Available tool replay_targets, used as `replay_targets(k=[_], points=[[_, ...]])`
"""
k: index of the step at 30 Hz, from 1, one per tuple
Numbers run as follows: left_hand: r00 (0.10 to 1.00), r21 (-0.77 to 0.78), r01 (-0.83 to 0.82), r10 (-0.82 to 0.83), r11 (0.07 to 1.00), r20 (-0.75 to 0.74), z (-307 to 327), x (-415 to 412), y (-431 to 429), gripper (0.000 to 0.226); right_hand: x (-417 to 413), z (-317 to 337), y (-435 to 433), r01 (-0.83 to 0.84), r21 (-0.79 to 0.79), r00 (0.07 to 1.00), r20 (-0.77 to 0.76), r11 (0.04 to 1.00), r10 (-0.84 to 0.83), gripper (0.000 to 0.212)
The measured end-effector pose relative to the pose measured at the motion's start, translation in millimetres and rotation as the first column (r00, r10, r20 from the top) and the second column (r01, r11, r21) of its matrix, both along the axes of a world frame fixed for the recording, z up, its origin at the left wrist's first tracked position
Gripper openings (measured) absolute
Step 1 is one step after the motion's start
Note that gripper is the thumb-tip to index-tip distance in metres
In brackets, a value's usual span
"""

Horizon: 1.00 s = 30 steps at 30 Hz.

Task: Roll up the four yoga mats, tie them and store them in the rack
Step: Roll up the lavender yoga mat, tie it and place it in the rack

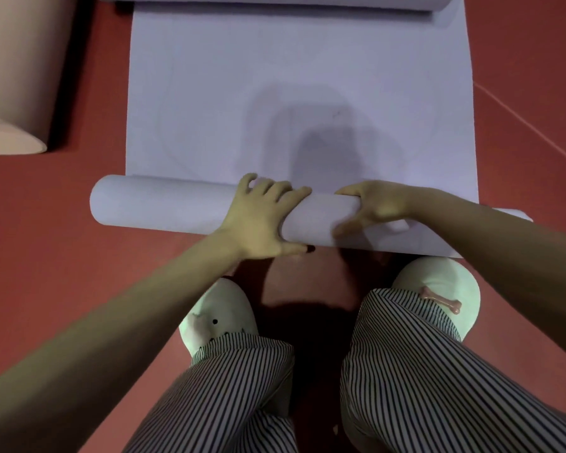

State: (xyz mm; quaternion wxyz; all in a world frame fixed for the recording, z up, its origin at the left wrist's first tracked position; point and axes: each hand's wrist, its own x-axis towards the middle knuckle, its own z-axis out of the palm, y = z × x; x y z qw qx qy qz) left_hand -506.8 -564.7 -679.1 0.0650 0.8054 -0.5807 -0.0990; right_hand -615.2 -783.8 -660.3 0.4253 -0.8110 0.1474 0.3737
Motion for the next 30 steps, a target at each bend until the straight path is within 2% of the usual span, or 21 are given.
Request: replay_targets(k=[2, 5, 7, 9, 11, 14, 17, 18, 20, 22, 28, 30], points=[[0.998, 0.011, -0.04, 0.039, 0.999, 0.048, -5, -8, 6, 0.098, 0, -2, 0, -0.002, 0.002, 1.0, 0.002, 1.0, 0.002, 0.048], [0.997, 0.141, -0.07, 0.074, 0.988, -0.019, 5, 0, -5, 0.096, -1, -5, 0, -0.011, -0.045, 1.0, 0.013, 0.999, 0.012, 0.062], [0.993, 0.199, -0.085, 0.101, 0.976, -0.068, 8, 1, -8, 0.096, -2, -6, 1, -0.038, -0.132, 0.999, 0.025, 0.99, 0.042, 0.08], [0.992, 0.165, -0.093, 0.105, 0.982, -0.065, 7, -1, -7, 0.095, -3, -7, 2, -0.102, -0.268, 0.991, 0.059, 0.958, 0.122, 0.092], [0.992, 0.166, -0.101, 0.113, 0.981, -0.065, 6, -1, -6, 0.095, -5, -9, 4, -0.165, -0.333, 0.979, 0.059, 0.928, 0.195, 0.104], [0.99, 0.242, -0.104, 0.123, 0.965, -0.065, 9, 2, -9, 0.095, -8, -6, 7, -0.198, -0.392, 0.962, 0.098, 0.898, 0.254, 0.099], [0.976, 0.31, -0.072, 0.131, 0.948, -0.173, 15, 16, -21, 0.097, -11, 0, 5, -0.029, -0.495, 0.921, 0.325, 0.868, 0.216, 0.1], [0.962, 0.355, -0.059, 0.149, 0.933, -0.231, 19, 24, -28, 0.095, -11, 2, 6, 0.0, -0.503, 0.912, 0.354, 0.864, 0.206, 0.101], [0.924, 0.474, -0.024, 0.2, 0.88, -0.326, 27, 38, -42, 0.086, -14, 1, 16, -0.012, -0.53, 0.91, 0.346, 0.848, 0.229, 0.102], [0.903, 0.529, -0.013, 0.237, 0.849, -0.359, 30, 44, -51, 0.084, -16, -4, 28, 0.007, -0.573, 0.902, 0.358, 0.82, 0.242, 0.106], [0.908, 0.499, -0.018, 0.224, 0.866, -0.355, 29, 41, -49, 0.082, -10, -13, 28, 0.073, -0.589, 0.872, 0.429, 0.805, 0.235, 0.095], [0.934, 0.445, -0.011, 0.168, 0.895, -0.316, 27, 39, -43, 0.089, -8, -13, 27, 0.097, -0.567, 0.856, 0.468, 0.818, 0.222, 0.094]])
